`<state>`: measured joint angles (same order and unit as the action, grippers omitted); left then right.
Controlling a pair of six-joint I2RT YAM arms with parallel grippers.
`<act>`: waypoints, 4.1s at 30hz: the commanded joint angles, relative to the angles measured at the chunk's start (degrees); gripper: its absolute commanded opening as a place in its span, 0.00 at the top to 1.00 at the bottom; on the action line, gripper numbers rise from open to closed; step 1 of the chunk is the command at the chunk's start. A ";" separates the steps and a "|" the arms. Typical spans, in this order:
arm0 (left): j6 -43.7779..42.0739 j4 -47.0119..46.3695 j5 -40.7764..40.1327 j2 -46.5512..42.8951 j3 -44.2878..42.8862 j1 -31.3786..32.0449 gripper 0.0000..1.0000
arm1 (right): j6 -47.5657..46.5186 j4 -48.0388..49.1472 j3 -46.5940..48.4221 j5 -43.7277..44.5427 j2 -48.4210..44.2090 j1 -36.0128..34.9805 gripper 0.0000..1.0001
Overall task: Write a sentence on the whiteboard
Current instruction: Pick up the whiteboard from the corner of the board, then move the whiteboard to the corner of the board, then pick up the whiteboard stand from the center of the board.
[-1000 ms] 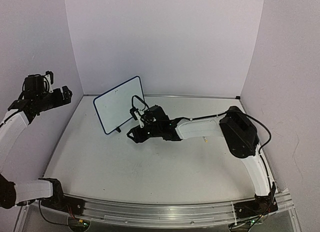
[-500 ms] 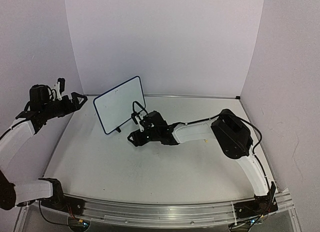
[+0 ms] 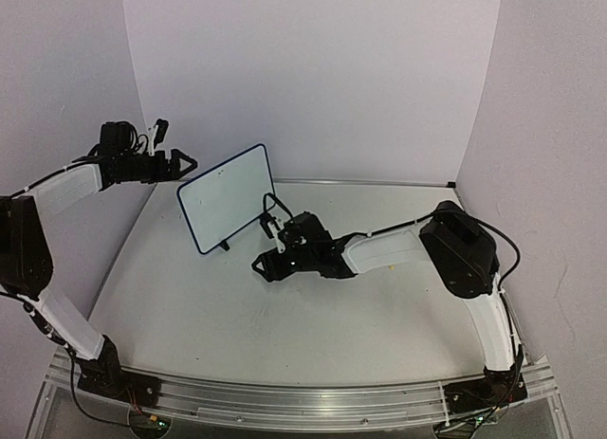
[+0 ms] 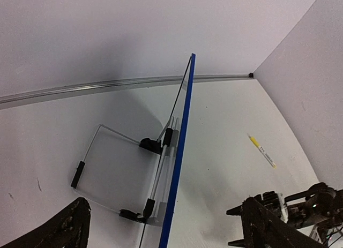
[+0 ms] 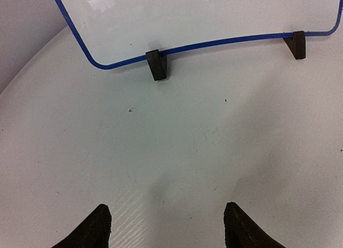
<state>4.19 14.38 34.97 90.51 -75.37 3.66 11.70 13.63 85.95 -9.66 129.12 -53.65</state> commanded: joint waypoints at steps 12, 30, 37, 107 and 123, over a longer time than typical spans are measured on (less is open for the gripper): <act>-21.40 27.22 -7.38 22.83 -33.70 7.20 0.33 | 2.80 2.45 -14.29 3.58 -16.44 0.07 0.30; -28.63 46.03 2.43 28.18 -43.01 7.47 1.00 | 2.70 2.39 -16.41 3.89 -19.26 0.04 0.29; -28.17 48.61 6.49 26.32 -43.05 8.71 1.00 | 2.46 2.28 -17.27 4.18 -20.67 0.06 0.29; -0.33 24.58 -21.07 -11.37 -15.16 9.19 0.01 | -9.29 -0.58 -0.24 9.85 4.23 8.33 0.63; -1.32 22.66 -21.12 -13.69 -11.39 8.44 0.01 | -10.87 4.97 -6.76 11.88 0.98 8.02 0.93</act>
<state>3.05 40.21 13.54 79.41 -88.01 12.72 1.59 18.00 81.99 1.14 132.53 -45.45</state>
